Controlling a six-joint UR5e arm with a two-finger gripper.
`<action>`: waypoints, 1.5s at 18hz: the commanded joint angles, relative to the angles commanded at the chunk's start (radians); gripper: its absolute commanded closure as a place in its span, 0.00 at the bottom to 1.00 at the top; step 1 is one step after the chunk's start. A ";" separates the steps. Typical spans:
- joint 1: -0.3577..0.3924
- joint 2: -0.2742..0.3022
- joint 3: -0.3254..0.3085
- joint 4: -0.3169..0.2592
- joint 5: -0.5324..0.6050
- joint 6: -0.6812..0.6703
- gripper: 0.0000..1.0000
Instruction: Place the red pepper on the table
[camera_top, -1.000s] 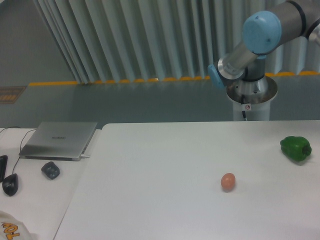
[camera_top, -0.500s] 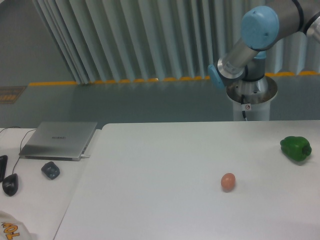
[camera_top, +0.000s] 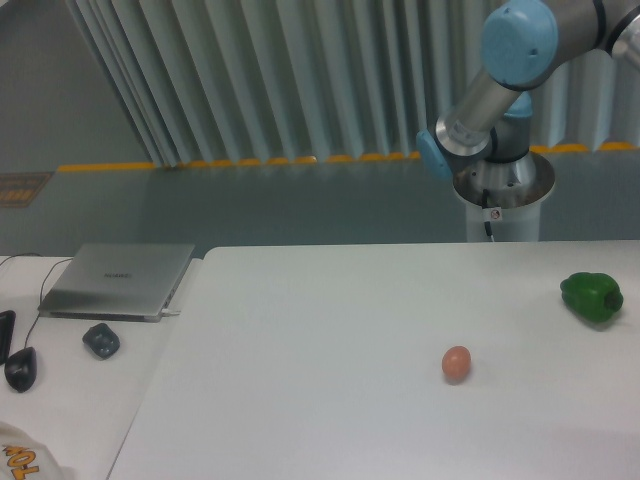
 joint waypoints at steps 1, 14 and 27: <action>0.003 -0.003 0.000 -0.002 0.002 0.057 0.00; 0.011 -0.011 -0.006 -0.005 0.069 0.630 0.02; 0.031 -0.005 0.037 0.003 0.143 -0.195 0.00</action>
